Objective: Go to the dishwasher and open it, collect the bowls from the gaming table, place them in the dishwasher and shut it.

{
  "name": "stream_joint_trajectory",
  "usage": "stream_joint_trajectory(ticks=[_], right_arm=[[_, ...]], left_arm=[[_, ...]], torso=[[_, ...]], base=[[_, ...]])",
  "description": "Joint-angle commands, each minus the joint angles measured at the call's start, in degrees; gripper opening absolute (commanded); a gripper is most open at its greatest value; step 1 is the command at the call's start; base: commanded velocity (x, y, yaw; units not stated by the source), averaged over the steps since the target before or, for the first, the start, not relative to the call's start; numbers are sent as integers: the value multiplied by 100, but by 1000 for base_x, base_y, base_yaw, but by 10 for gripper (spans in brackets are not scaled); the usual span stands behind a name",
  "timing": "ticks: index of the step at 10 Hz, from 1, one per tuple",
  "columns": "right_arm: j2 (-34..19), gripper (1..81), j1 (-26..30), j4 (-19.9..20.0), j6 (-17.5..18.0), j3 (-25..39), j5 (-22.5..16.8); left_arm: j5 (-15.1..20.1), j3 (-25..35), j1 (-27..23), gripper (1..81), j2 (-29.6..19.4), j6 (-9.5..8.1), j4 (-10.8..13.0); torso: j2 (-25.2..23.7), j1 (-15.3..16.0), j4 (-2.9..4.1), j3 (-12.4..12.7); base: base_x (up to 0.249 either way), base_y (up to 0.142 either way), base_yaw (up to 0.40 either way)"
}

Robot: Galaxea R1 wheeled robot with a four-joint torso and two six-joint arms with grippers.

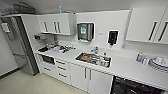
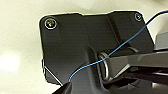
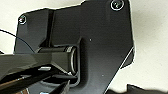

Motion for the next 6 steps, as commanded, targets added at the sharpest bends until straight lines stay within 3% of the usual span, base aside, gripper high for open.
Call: stream_joint_trajectory(ticks=[1, 6], right_arm=[[65, 811, 254, 3, -43, 33, -320], [-23, 811, 183, -33, -51, 33, -294]], left_arm=[[274, 11, -252, 811, -18, 52, 21], [301, 2, -252, 811, 61, 70, 12]], torso=[[0, 0, 0, 0], [0, 0, 0, 0]], base=[[0, 0, 380], [0, 0, 380]])
